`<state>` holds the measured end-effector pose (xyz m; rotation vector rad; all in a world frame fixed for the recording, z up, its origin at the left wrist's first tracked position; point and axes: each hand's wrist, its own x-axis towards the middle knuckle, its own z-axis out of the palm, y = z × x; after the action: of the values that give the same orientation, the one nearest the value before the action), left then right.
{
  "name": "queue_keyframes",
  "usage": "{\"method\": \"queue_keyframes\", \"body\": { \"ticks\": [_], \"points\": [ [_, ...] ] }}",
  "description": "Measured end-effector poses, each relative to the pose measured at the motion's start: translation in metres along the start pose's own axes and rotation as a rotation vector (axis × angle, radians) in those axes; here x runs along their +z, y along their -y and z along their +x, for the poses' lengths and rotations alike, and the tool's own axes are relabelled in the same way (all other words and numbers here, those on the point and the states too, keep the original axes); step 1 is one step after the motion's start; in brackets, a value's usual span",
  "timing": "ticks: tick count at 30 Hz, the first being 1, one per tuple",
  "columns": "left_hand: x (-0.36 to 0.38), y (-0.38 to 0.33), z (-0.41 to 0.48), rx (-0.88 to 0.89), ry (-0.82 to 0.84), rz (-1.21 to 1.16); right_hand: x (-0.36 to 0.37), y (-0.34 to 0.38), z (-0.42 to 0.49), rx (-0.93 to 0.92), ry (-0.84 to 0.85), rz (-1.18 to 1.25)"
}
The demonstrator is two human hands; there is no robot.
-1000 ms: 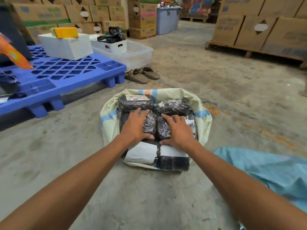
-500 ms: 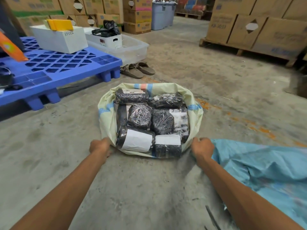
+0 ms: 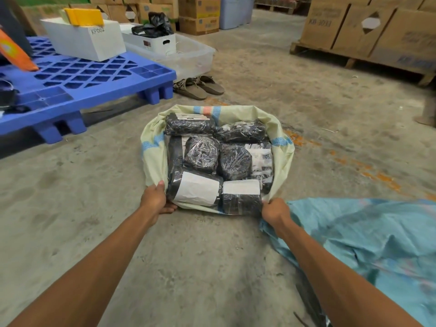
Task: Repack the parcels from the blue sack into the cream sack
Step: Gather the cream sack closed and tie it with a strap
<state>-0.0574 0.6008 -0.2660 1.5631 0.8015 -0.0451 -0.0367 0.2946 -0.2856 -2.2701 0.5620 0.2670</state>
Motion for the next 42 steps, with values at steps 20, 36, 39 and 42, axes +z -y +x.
{"method": "queue_keyframes", "body": {
  "ticks": [20, 36, 39, 42],
  "points": [
    [-0.043, -0.115, -0.097, 0.158, -0.110, 0.154, -0.139, 0.091, -0.065, 0.020, 0.168, -0.015],
    [-0.052, -0.153, -0.113, 0.008, 0.018, 0.497, -0.164, 0.107, -0.106, 0.222, 0.235, -0.080],
    [-0.053, -0.141, -0.118, -0.109, 0.079, 0.147, -0.160, 0.090, -0.094, 0.225, 0.175, 0.145],
    [-0.055, -0.117, -0.114, -0.254, 0.118, -0.236, -0.153, 0.071, -0.098, 0.292, 0.202, 0.365]
  ]
}}
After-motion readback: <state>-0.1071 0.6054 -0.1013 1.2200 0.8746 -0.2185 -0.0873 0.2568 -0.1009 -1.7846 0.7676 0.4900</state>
